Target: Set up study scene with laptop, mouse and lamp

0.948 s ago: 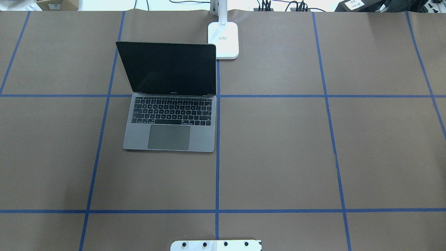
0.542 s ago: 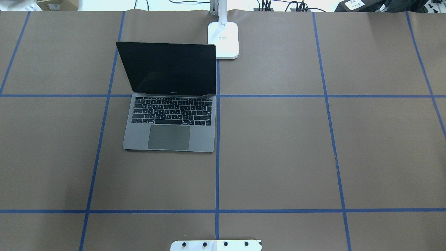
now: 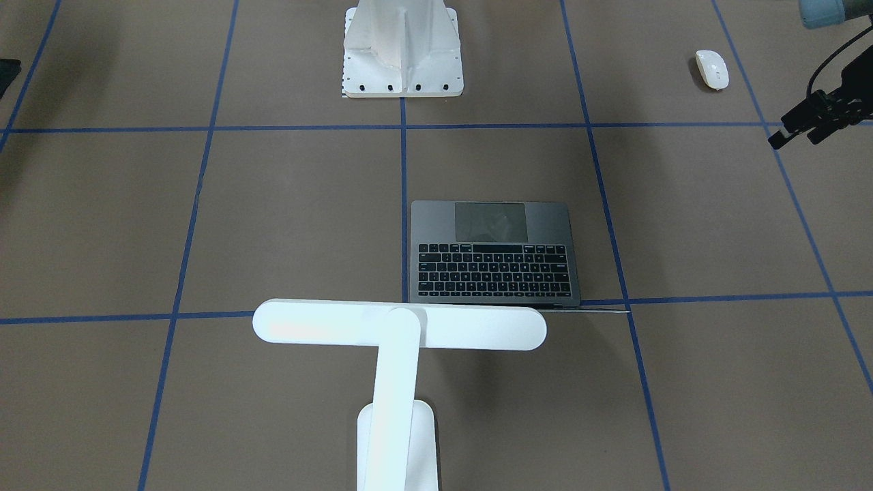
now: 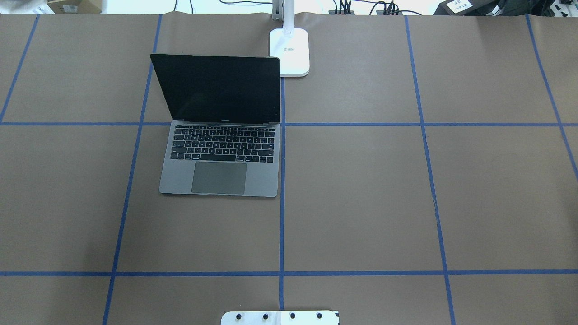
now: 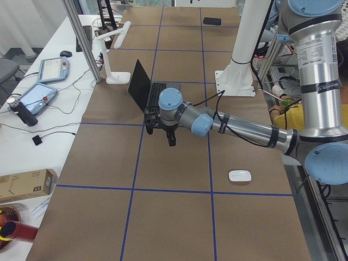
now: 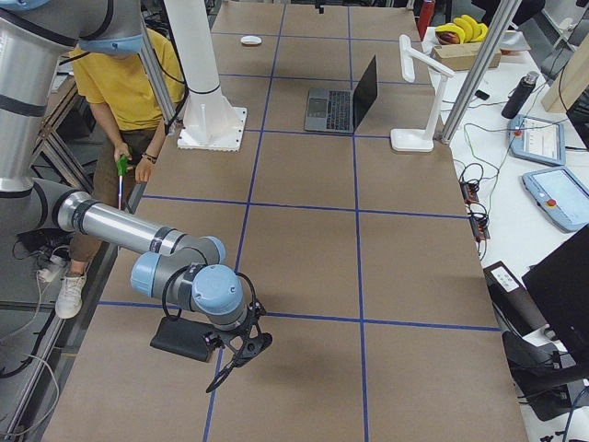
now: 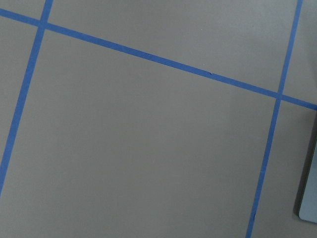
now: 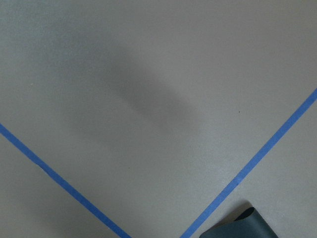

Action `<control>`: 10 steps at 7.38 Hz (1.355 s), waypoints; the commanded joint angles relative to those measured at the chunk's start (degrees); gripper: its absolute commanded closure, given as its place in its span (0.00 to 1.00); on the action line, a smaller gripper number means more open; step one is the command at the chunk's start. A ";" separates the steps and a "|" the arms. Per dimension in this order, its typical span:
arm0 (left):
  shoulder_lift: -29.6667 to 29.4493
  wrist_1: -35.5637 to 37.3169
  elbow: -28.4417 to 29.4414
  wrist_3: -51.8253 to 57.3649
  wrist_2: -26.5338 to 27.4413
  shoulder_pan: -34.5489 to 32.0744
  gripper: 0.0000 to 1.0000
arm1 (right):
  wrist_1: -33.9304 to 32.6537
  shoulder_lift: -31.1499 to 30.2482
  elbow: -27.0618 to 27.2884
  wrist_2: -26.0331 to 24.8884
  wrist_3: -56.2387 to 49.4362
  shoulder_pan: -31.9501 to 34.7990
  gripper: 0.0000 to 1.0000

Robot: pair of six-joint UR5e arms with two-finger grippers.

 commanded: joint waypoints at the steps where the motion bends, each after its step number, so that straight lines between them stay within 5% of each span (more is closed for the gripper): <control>1: -0.03 0.00 0.00 0.00 0.00 0.00 0.00 | -0.12 0.25 0.42 0.88 3.03 0.07 0.00; 4: -0.03 0.00 0.17 0.00 0.00 0.09 0.00 | 0.05 2.88 -2.19 1.16 2.25 0.07 0.00; 6: -0.03 0.00 0.09 0.00 0.00 0.09 0.00 | 0.49 2.54 -3.88 -7.53 1.73 0.07 0.00; 10: -0.03 0.00 0.26 0.00 0.00 0.09 0.00 | -0.21 1.22 -4.68 -6.08 -3.13 4.62 0.00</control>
